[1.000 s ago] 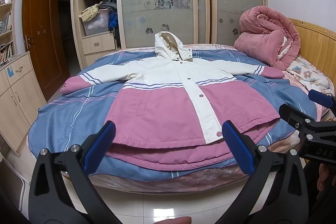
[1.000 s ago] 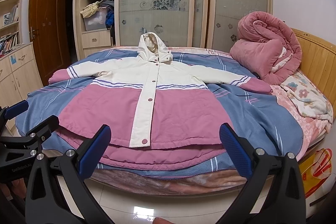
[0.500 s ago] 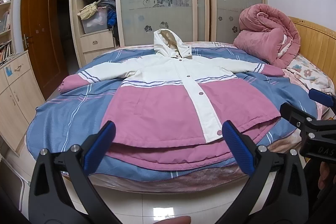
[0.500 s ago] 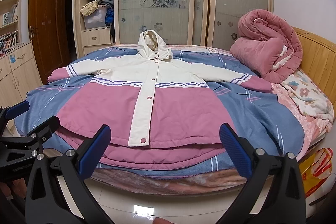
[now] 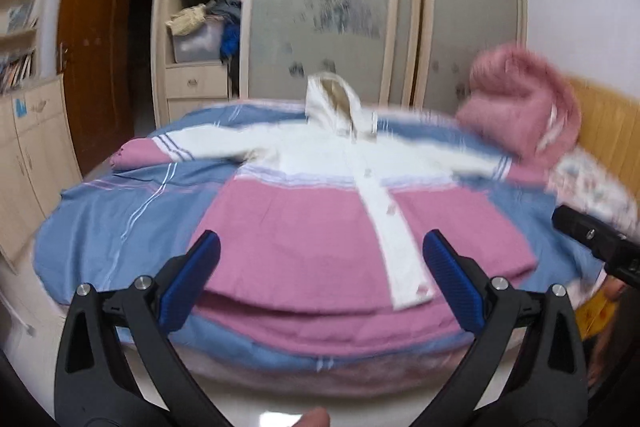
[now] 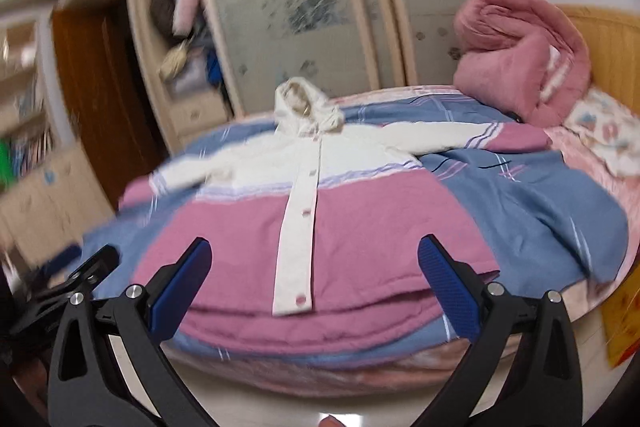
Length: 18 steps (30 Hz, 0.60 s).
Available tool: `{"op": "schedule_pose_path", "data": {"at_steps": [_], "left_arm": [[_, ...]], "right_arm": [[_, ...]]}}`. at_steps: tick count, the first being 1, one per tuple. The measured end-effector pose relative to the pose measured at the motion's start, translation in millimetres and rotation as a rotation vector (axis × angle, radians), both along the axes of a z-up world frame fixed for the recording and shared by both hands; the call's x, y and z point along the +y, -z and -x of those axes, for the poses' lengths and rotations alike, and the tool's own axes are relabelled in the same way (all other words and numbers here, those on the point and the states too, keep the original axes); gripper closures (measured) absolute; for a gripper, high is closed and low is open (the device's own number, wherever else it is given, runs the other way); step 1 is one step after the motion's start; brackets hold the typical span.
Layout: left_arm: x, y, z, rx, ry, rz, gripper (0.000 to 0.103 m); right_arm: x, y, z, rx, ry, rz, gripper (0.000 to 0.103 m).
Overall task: Fold large clothes
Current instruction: 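Move the left tool toward the pink sleeve cuff nearest it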
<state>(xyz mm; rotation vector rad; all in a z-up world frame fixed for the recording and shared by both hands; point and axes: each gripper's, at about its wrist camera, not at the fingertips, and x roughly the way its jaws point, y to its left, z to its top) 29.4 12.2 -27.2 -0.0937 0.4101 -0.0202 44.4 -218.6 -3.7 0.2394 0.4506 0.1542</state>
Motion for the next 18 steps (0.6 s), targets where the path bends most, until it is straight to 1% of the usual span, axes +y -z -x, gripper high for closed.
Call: {"op": "schedule_pose_path", "data": {"at_steps": [1, 2, 4, 7, 10, 12, 13, 16, 17, 18], "left_arm": [[4, 0, -1, -0.012, 0.002, 0.028, 0.002], [5, 1, -5, -0.007, 0.005, 0.038, 0.002], [7, 5, -12, 0.008, 0.037, 0.063, 0.002], [15, 17, -26, 0.075, 0.072, 0.130, 0.002], [29, 25, -41, 0.124, 0.130, 0.226, 0.002], [37, 28, -48, 0.115, 0.171, 0.275, 0.002], [43, 29, -53, 0.100, 0.176, 0.294, 0.002], [64, 36, -71, 0.063, 0.170, 0.336, 0.002], [72, 39, -79, 0.065, 0.157, 0.347, 0.002], [79, 42, -86, 0.076, 0.121, 0.365, 0.002]], "right_arm": [[-2, 0, -1, -0.014, 0.006, -0.012, 0.001], [-3, 1, -4, -0.011, 0.012, -0.011, 0.001], [-1, 6, -12, 0.014, 0.000, 0.000, 0.001], [1, 15, -26, 0.042, -0.008, 0.010, 0.001], [2, 28, -40, 0.054, -0.022, 0.030, 0.001], [6, 38, -53, 0.077, -0.062, 0.037, 0.001], [8, 42, -58, 0.082, -0.083, 0.041, 0.001], [19, 51, -76, 0.079, -0.153, 0.037, 0.001], [23, 53, -79, 0.071, -0.162, 0.038, 0.001], [27, 55, -85, 0.060, -0.171, 0.045, 0.001]]}}
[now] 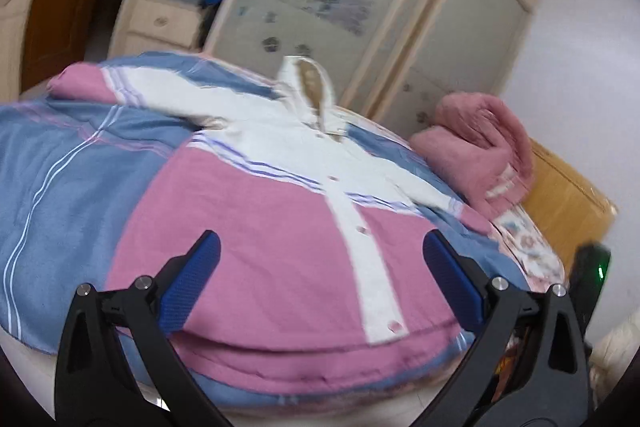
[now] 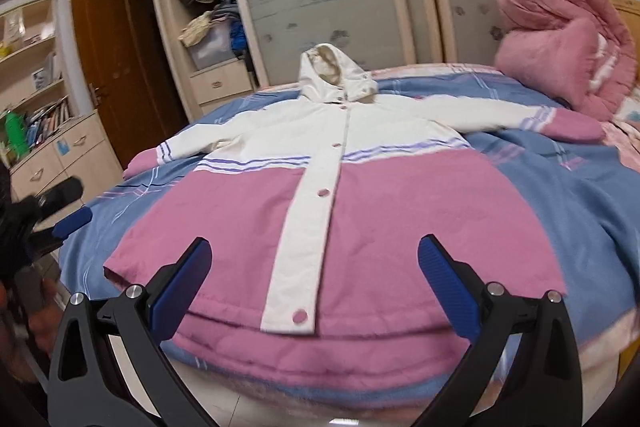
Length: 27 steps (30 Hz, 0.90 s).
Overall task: Fold large clothes
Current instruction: 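Move the left tool toward the pink sleeve cuff nearest it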
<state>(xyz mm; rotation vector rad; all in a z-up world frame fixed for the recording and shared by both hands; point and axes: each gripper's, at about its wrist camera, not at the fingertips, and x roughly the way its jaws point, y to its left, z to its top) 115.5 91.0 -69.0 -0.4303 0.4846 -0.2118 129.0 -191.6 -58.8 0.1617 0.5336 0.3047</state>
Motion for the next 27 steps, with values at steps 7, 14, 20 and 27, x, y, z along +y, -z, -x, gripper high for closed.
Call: {"op": "schedule_pose_path", "data": {"at_steps": [7, 14, 20, 27], "left_arm": [[58, 39, -57, 0.122, -0.109, 0.083, 0.002], [109, 62, -79, 0.135, -0.114, 0.204, 0.002], [170, 68, -84, 0.102, -0.127, 0.397, 0.002], [281, 43, -138, 0.081, -0.222, 0.506, 0.002]], "right_arm": [[26, 16, -40, -0.015, -0.109, -0.018, 0.001], [39, 21, -41, -0.045, -0.176, 0.011, 0.001], [23, 24, -43, -0.044, -0.137, 0.043, 0.001], [11, 25, -55, 0.001, -0.118, -0.019, 0.001]]}}
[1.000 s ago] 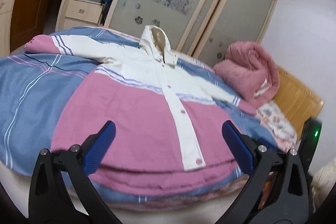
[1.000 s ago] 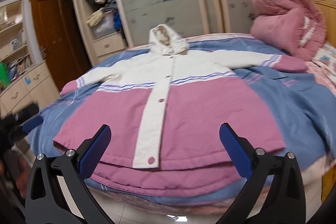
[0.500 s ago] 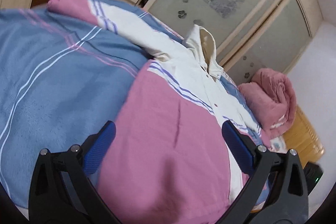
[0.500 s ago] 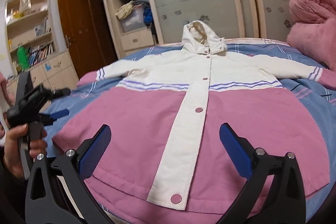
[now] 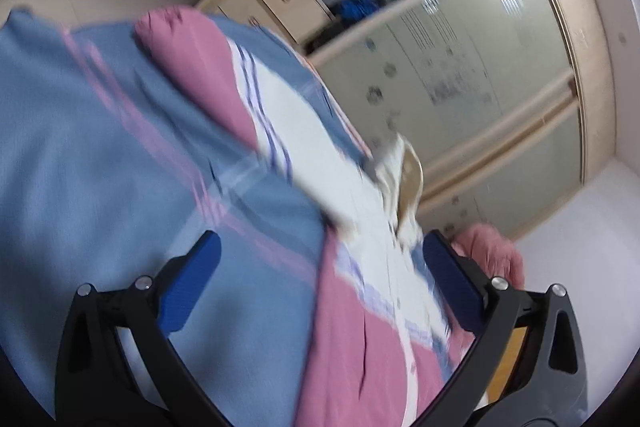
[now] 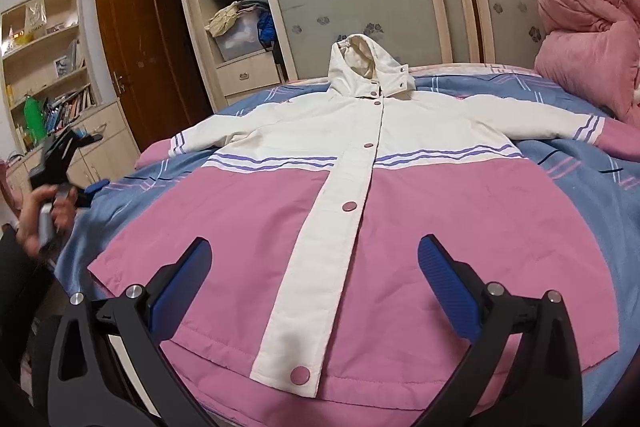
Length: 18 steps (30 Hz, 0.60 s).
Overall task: Fold large clothes
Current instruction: 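Move the left tool toward the pink sleeve cuff nearest it, then close the left gripper on the pink sleeve cuff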
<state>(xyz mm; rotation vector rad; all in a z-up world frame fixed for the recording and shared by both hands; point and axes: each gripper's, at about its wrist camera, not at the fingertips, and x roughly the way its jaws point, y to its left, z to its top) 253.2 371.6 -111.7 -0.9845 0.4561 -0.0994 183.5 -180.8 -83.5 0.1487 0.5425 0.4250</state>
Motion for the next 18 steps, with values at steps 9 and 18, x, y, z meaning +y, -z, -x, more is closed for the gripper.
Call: {"op": "schedule_pose_path", "data": {"at_steps": [9, 18], "left_arm": [[109, 34, -96, 0.109, -0.102, 0.144, 0.004], [142, 73, -141, 0.181, -0.184, 0.193, 0.011]], "right_arm": [[13, -2, -1, -0.003, -0.037, 0.022, 0.001], [27, 7, -10, 0.028, -0.067, 0.053, 0.001]]}}
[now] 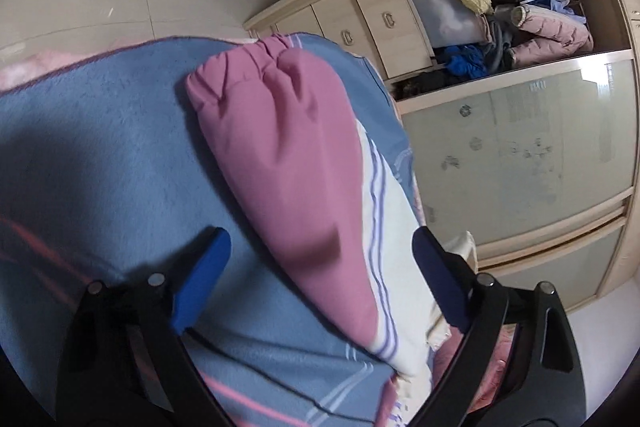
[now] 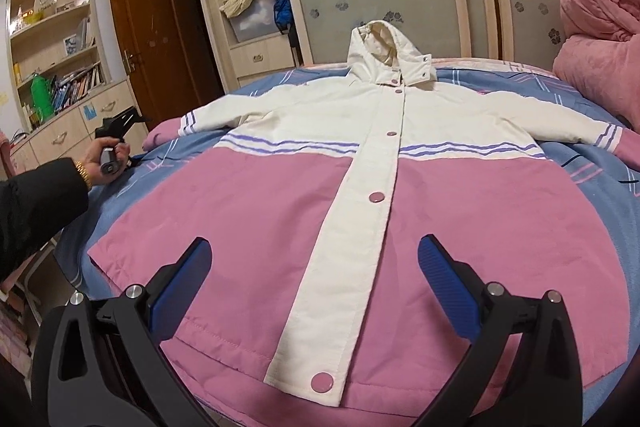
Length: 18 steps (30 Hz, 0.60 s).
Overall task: Fold large clothes
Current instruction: 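Close the left gripper on the pink sleeve cuff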
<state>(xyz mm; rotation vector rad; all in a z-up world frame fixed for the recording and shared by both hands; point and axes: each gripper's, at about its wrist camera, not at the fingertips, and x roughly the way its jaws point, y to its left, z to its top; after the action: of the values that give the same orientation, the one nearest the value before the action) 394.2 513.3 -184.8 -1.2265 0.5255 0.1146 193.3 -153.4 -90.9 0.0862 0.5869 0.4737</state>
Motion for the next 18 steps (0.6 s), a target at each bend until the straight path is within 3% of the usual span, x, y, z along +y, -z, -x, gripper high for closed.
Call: {"op": "schedule_pose_path", "data": {"at_steps": [4, 8, 11, 12, 15, 18], "left_arm": [[8, 1, -18, 0.008, -0.039, -0.010, 0.012], [14, 2, -32, 0.031, -0.066, -0.030, 0.025], [17, 3, -34, 0.047, -0.109, -0.034, 0.053], [17, 3, -34, 0.049, -0.115, -0.052, 0.079], [17, -2, -33, 0.045, -0.103, -0.109, 0.090], [6, -30, -40, 0.089, -0.095, -0.252, 0.095]], "right_arm": [[6, 3, -1, 0.006, -0.018, 0.015, 0.001], [9, 5, -3, 0.016, -0.025, 0.025, 0.001], [10, 6, -3, 0.014, -0.030, 0.028, 0.001], [11, 6, -3, 0.017, -0.031, 0.031, 0.001], [11, 6, -4, 0.019, -0.035, 0.021, 0.001], [11, 6, -3, 0.025, -0.042, 0.014, 0.001]]}}
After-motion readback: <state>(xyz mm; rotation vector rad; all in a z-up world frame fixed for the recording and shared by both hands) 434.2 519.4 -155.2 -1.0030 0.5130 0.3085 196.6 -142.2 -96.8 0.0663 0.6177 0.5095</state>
